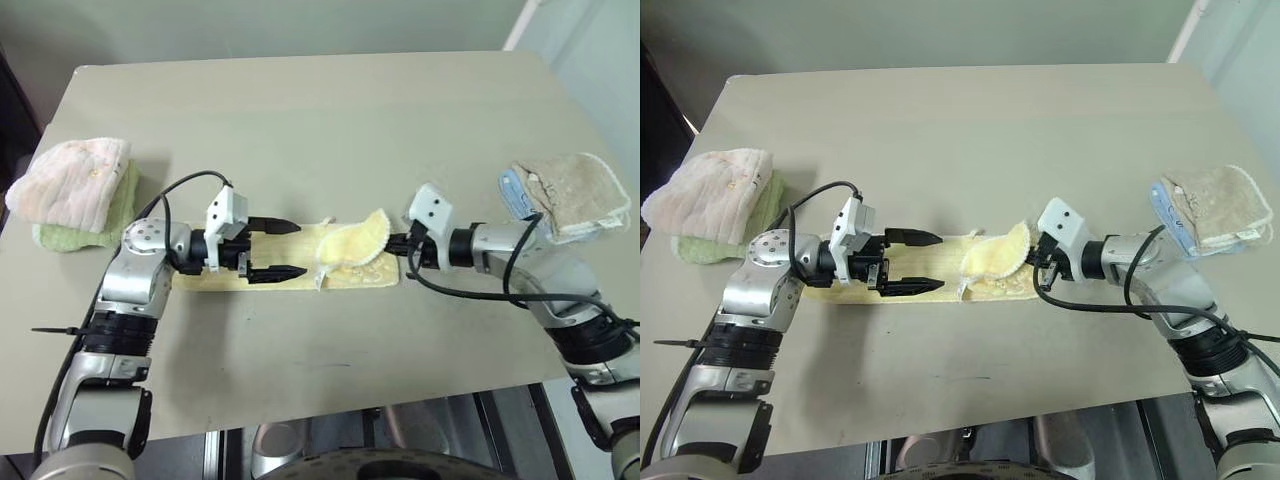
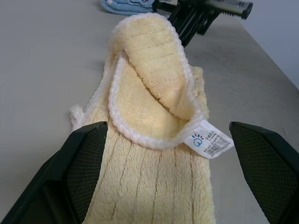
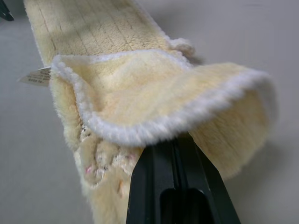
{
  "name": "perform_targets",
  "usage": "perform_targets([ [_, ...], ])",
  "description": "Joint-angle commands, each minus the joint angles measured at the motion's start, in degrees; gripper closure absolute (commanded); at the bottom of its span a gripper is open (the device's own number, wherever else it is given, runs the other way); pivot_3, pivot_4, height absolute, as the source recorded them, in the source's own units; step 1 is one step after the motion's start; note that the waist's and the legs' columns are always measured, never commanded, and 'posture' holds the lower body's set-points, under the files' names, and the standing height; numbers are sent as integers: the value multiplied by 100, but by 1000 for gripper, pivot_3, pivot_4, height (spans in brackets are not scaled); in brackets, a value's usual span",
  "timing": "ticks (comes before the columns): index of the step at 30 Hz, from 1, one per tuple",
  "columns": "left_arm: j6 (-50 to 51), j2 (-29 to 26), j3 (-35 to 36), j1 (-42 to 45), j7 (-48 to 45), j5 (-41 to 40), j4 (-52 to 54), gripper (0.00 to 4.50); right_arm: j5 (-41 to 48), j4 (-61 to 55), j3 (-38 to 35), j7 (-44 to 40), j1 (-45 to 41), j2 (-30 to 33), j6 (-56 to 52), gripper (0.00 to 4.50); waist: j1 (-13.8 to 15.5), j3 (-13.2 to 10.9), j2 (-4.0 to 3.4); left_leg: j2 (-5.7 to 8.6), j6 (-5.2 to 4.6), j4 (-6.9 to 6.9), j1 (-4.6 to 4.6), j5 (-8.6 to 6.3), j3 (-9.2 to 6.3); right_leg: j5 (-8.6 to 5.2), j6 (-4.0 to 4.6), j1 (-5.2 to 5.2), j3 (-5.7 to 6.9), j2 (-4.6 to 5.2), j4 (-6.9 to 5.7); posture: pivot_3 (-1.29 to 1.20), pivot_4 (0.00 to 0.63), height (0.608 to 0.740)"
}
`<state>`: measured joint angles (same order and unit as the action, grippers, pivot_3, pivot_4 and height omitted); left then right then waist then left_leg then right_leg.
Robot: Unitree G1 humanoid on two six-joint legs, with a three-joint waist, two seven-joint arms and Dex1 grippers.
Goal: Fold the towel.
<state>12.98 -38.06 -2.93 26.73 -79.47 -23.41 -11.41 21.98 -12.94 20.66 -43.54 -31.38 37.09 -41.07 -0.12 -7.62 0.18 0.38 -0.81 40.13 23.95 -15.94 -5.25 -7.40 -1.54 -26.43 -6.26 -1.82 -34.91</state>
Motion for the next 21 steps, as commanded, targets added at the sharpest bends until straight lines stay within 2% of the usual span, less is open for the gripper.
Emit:
perform_targets([
  [1, -69, -46, 140, 17, 1, -55, 117, 0, -156, -32, 55, -81, -362, -363, 134, 4481, -7, 0, 0, 0, 0, 0, 0, 0, -1, 0, 1, 0, 0, 0, -1, 0, 150, 740],
  [10, -57, -88, 181, -6, -8, -79, 119, 0, -488, 356, 161, 100, -667, -1288, 6, 4481, -5, 0, 0, -1, 5, 0, 0, 3, -3, -9, 22, -2, 5, 1, -1, 0, 150, 740],
  [14, -87, -126, 262, 96, -3, -90, -13, 0, -571, 117, 298, 9, -475, -1277, -192, 4481, -6, 0, 0, -1, 8, -2, 2, 5, -2, -15, 31, -4, 5, 1, -2, 0, 150, 740],
  [21, 123, 29, 626, 435, 25, -491, -162, 0, 70, -441, -578, 14, -203, -1271, -712, 4481, 5, 0, 0, 0, 20, -2, 5, 12, -3, -14, 37, -4, 7, 1, -3, 0, 150, 740],
])
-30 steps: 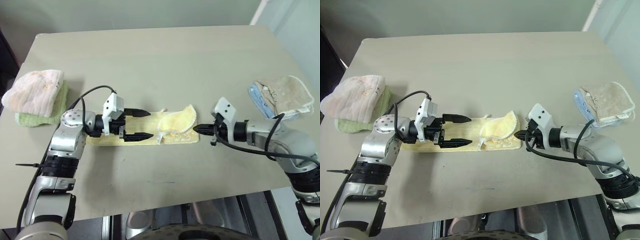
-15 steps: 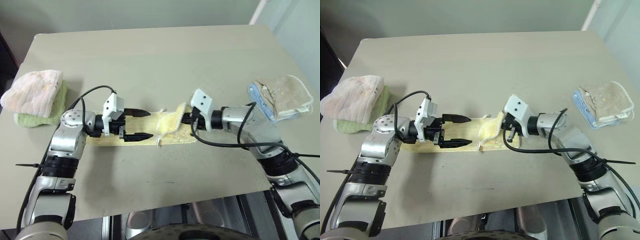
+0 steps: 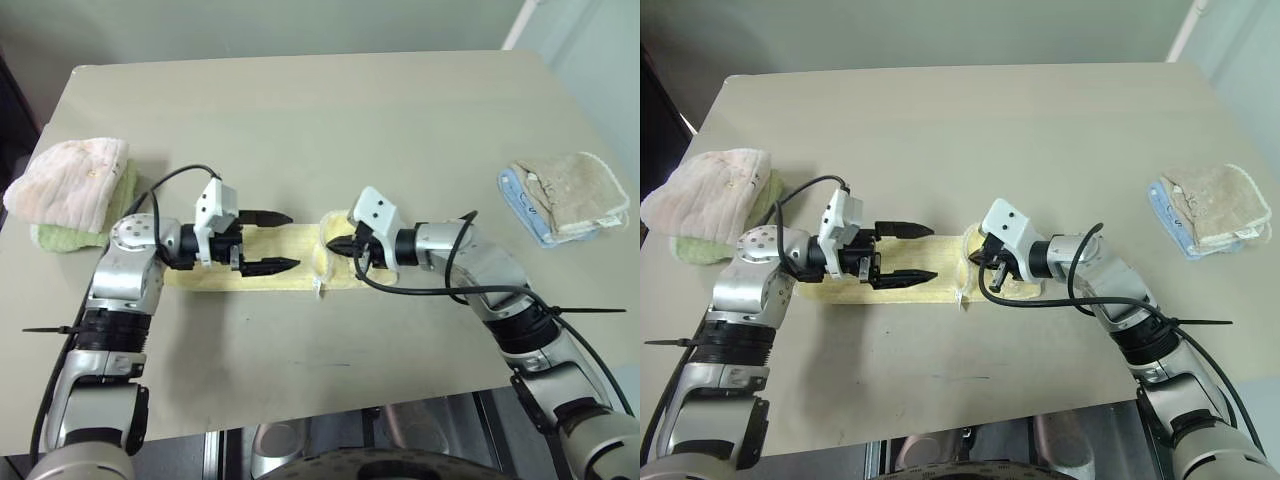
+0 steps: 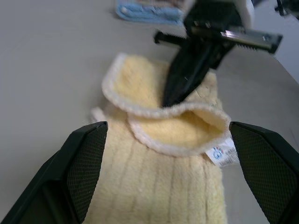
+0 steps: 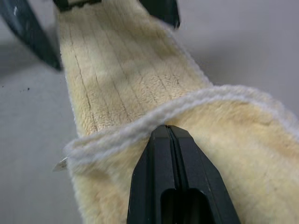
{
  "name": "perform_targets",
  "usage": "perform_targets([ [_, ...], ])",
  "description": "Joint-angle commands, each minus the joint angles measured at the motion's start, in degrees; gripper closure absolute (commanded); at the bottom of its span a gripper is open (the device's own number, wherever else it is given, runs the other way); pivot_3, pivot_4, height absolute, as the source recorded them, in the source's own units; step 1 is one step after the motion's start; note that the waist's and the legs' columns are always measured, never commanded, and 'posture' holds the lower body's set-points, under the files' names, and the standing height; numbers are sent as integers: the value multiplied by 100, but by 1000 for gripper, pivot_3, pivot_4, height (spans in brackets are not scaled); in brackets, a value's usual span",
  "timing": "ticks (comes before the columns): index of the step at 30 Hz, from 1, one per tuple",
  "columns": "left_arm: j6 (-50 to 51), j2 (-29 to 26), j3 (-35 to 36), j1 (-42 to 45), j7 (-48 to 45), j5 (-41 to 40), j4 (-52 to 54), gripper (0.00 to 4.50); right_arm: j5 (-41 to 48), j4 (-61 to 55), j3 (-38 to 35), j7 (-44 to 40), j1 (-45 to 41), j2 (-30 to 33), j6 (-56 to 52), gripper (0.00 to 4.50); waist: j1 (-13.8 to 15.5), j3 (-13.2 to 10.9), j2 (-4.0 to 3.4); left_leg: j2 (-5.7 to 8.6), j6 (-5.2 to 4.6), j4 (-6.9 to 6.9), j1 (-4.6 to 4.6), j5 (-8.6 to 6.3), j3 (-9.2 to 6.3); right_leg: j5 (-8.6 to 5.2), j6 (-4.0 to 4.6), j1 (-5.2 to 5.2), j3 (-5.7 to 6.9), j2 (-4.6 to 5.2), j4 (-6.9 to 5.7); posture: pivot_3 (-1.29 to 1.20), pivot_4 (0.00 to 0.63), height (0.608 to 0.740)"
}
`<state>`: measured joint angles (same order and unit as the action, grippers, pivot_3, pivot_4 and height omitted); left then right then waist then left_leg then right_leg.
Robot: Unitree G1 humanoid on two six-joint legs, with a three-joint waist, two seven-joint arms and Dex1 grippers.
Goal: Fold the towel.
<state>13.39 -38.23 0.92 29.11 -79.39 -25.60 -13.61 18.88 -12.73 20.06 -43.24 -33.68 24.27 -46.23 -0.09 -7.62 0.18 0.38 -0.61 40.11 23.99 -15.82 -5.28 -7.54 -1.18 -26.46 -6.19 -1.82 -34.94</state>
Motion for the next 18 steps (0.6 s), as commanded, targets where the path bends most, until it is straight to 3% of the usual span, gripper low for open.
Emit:
perform_targets([
  [1, 98, 123, 280, 278, 44, -336, 57, 0, 438, -579, -672, 40, 122, -6, -149, 4481, -1, 0, 0, 0, 1, 1, 0, 1, 0, 1, 0, 1, 0, 0, 0, 0, 150, 740],
  [5, 216, 345, 389, 446, 141, -546, 123, 0, 528, -629, -1228, 528, 210, -315, -111, 4481, -1, 0, 0, 0, 2, 2, -3, 4, 0, 4, -1, 4, -1, 0, 0, 0, 150, 740],
  [9, 731, 784, 369, 598, 378, -1015, 476, 0, 1177, -881, -2150, 863, 535, -735, -143, 4323, 9, 0, 0, 0, 5, -1, -3, 11, 0, 8, -2, 4, 0, -1, 0, 0, 150, 740],
  [13, 662, 856, 76, 469, 274, -801, 551, 0, 1398, -975, -2475, 1269, 764, -990, -269, 3226, 4, 0, 0, 0, 6, 3, -5, 13, 0, 15, -15, 8, -1, -1, 3, 0, 150, 740],
  [15, 683, 950, -27, 438, 294, -788, 569, 361, 1204, -1053, -2379, 1352, 1034, -929, -60, 2545, 4, 0, 0, 0, 6, 2, -8, 13, 0, 16, -16, 10, -1, -1, 3, 0, 150, 740],
  [18, 681, 986, -146, 370, 210, -759, 608, 1283, 1020, -997, -2406, 1711, 1179, -986, 69, 1500, 4, 0, 0, 0, 5, 1, -10, 14, -1, 24, -29, 12, -1, 0, 2, 0, 150, 740],
])
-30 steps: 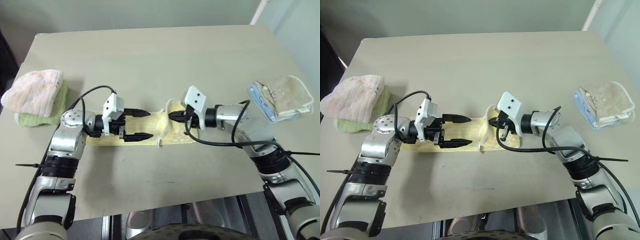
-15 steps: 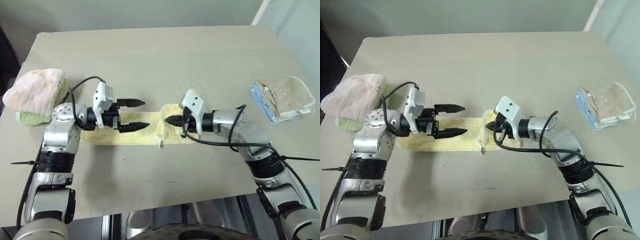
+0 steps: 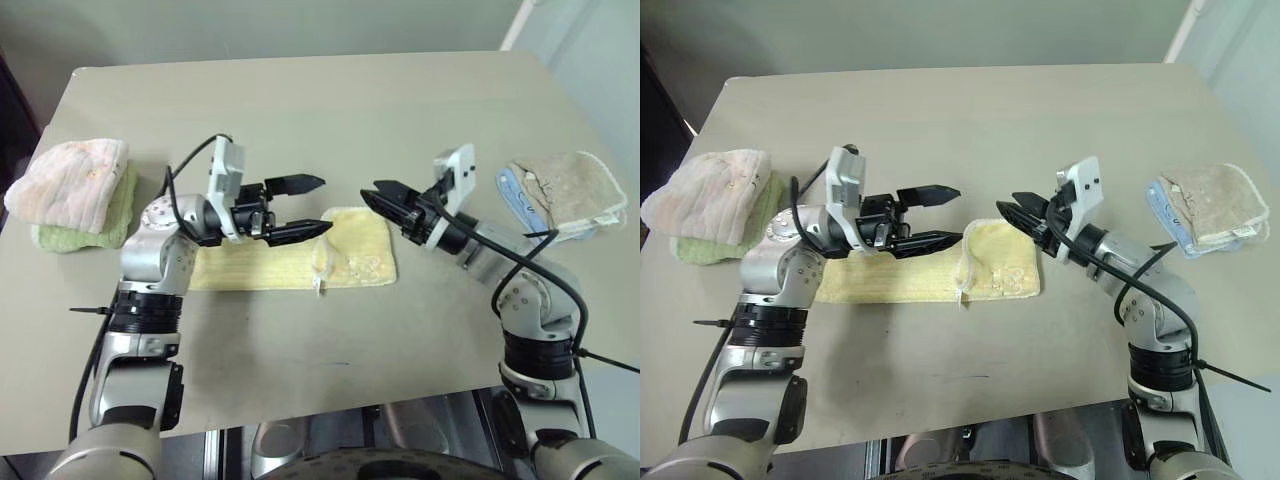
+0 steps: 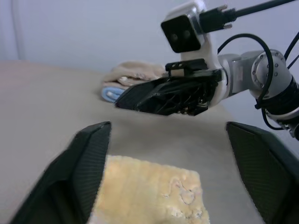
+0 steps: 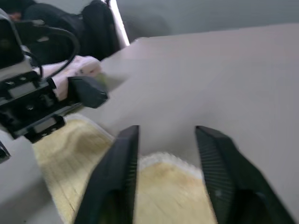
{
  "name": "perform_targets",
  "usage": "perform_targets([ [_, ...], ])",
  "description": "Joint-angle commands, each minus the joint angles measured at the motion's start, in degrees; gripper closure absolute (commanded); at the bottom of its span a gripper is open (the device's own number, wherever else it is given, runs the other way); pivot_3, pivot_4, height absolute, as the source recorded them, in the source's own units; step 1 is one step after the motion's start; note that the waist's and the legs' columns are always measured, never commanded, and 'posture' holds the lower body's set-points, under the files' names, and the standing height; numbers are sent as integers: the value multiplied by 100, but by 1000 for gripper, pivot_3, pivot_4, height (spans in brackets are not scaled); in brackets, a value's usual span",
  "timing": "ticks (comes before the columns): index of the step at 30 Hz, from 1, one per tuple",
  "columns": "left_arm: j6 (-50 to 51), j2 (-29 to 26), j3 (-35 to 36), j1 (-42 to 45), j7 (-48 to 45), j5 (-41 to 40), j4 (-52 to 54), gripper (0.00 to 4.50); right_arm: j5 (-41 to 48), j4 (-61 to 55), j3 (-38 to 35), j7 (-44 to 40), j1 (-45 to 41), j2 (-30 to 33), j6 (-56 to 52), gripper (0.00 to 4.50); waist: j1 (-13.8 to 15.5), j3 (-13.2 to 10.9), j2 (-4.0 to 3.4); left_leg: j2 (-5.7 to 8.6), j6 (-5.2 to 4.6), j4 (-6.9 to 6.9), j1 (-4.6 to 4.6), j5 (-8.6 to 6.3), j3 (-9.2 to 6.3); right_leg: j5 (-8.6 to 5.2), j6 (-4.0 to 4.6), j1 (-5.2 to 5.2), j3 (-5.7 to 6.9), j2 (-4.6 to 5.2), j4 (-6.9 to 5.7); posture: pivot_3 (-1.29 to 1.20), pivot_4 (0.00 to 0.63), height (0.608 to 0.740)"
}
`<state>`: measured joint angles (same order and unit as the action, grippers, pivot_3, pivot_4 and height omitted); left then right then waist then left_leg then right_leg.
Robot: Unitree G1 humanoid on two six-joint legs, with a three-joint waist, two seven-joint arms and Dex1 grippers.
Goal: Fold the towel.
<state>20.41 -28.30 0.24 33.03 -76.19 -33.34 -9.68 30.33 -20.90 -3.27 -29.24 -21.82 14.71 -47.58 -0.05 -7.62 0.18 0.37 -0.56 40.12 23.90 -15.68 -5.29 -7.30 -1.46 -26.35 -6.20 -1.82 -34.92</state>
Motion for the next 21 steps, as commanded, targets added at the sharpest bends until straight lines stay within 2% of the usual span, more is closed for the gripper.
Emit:
perform_targets([
  [1, -65, -10, -123, -45, -134, 61, 198, 1611, -193, -126, -80, 418, 2, -41, 244, 1180, -1, 0, 0, 0, -1, 0, 0, 1, 0, 2, -2, 0, -1, 0, 0, 0, 150, 740],
  [8, -252, 120, -259, -185, -220, 177, 70, 4222, -283, -188, 126, 443, 148, -4, 451, 1140, -7, 0, 0, 1, -11, 0, 0, 14, -1, 12, 12, 2, -2, -1, 2, 0, 150, 740],
  [9, -232, 151, -266, -226, -229, 163, 64, 4488, -322, -223, 218, 396, 200, 43, 485, 1312, -7, 0, 0, 1, -11, 0, -1, 15, -1, 13, 12, 3, -3, 0, 3, 0, 150, 740],
  [12, -211, 184, -260, -271, -251, 171, 63, 4500, -348, -246, 331, 366, 264, 116, 554, 2072, -6, 0, 0, 1, -11, 0, 0, 15, -1, 12, 11, 5, -3, 0, 6, 0, 150, 740],
  [14, -211, 189, -255, -274, -254, 177, 65, 4500, -339, -241, 347, 374, 271, 131, 581, 2777, -6, 0, 0, 1, -10, 0, 1, 15, -1, 13, 11, 4, -3, 0, 7, 0, 150, 740],
  [18, -770, 242, -490, -452, 119, 834, -172, 4500, -333, -270, 641, 178, 399, 257, 536, 4241, -6, 0, 0, 1, -10, 0, -3, 15, 0, 12, 11, 9, -4, 0, 9, 0, 150, 740],
  [19, -824, 294, -532, -464, 257, 949, -191, 4500, -394, -185, 694, 213, 363, 247, 548, 4464, -7, 0, 0, 1, -10, -1, -3, 16, 0, 11, 10, 9, -4, 0, 9, 0, 150, 740],
  [21, -879, 335, -604, -477, 395, 1117, -222, 4500, -459, -68, 757, 273, 307, 229, 569, 4464, -4, 0, 0, 2, -10, -1, -2, 16, 0, 11, 10, 8, -4, 0, 10, 0, 150, 740],
])
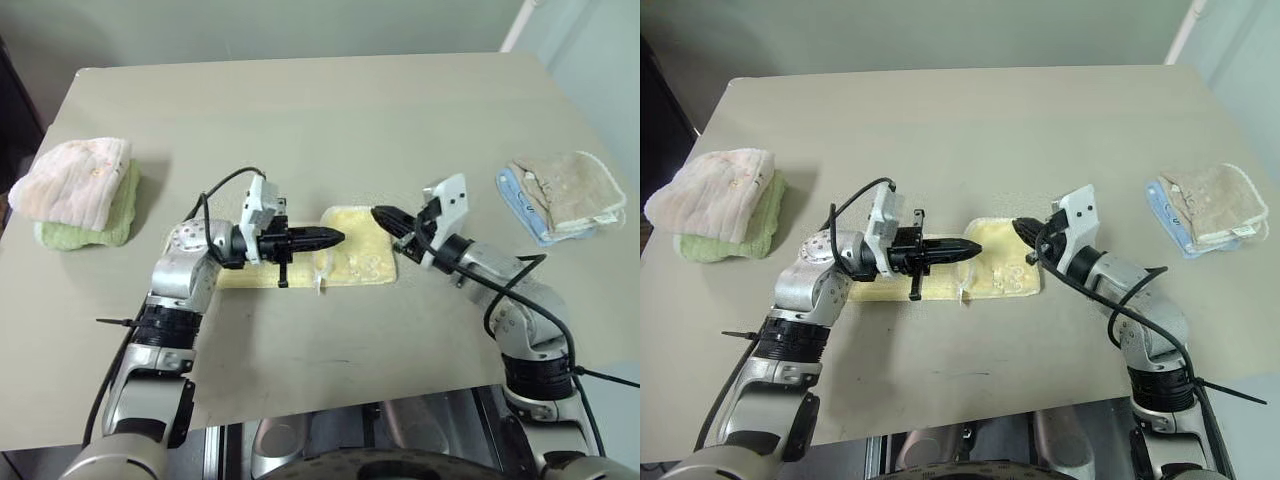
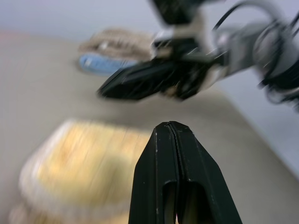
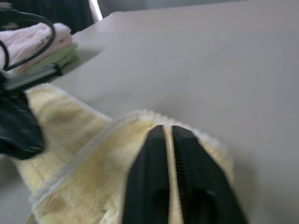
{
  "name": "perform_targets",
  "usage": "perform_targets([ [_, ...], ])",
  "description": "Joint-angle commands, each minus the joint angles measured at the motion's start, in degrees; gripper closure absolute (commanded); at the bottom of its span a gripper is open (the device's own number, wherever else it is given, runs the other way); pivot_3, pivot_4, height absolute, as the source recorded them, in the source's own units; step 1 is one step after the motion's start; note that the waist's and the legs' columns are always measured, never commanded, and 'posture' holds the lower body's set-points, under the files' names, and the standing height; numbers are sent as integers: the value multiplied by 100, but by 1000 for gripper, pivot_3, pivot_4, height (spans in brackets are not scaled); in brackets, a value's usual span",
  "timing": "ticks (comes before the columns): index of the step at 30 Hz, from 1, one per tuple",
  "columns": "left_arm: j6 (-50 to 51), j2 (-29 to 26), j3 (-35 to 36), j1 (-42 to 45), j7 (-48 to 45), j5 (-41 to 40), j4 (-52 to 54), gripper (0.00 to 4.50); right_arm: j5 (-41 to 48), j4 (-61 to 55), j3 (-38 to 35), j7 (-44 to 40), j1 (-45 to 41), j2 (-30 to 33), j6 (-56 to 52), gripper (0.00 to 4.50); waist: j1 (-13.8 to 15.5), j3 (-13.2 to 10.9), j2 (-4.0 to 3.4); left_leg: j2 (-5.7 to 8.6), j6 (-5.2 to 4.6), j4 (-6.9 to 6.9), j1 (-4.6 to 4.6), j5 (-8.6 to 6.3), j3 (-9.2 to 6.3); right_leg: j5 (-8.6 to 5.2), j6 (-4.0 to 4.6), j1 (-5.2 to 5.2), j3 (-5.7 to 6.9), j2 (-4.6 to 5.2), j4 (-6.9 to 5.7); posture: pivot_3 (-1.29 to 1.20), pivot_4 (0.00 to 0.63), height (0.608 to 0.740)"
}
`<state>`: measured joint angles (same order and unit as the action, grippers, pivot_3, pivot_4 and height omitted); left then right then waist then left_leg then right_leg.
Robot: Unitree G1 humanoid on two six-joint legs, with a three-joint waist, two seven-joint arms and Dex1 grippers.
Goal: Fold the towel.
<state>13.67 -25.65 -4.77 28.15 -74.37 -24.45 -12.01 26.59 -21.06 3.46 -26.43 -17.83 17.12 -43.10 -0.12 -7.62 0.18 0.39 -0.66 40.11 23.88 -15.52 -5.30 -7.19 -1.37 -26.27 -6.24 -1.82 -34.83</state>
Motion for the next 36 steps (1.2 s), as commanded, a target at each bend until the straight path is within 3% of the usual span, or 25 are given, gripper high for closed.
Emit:
perform_targets([
  [1, -262, 73, -148, 2, 247, 316, -17, 4500, -104, -13, 113, 0, -117, -14, 130, 4464, 6, 0, 0, 0, 0, 0, 0, 0, 0, 0, 0, 1, 0, 0, 0, 0, 150, 740],
  [7, -400, 116, -305, 46, 372, 615, -274, 4500, -307, 386, 236, 92, -370, -152, 263, 4464, 3, 0, 0, 1, 0, 0, -1, 0, -1, 2, 2, 0, -1, 0, -1, 0, 150, 740],
  [17, 186, -741, -905, -268, -98, 1050, 68, 4500, -1092, 1463, 621, 243, -194, -348, 846, 4464, 10, 0, 0, 0, 2, -10, 0, -4, -4, 0, 6, -7, 2, 0, 0, 0, 150, 740],
  [25, 121, -510, -875, -216, -26, 1011, -33, 4500, -1756, 1904, 999, 219, 32, -255, 1374, 4464, 12, 8, -4, 1, 1, -8, -37, -8, -7, -3, 14, 30, 0, 1, 0, 0, 150, 740],
  [32, 279, -458, -362, -19, -93, 549, -207, 4500, -1087, 1380, 297, 8, -55, -354, 1241, 4464, 18, 7, -5, 1, 5, -11, -48, -13, -9, -8, 19, 45, -1, 0, 0, 0, 150, 740],
  [36, 999, -606, 132, 205, -232, -119, -78, 4322, -272, 625, -144, -627, -31, 40, 812, 4494, 29, 7, -5, 2, 9, -10, -15, -12, -8, -10, 19, 14, 0, 0, 2, 0, 150, 740],
])
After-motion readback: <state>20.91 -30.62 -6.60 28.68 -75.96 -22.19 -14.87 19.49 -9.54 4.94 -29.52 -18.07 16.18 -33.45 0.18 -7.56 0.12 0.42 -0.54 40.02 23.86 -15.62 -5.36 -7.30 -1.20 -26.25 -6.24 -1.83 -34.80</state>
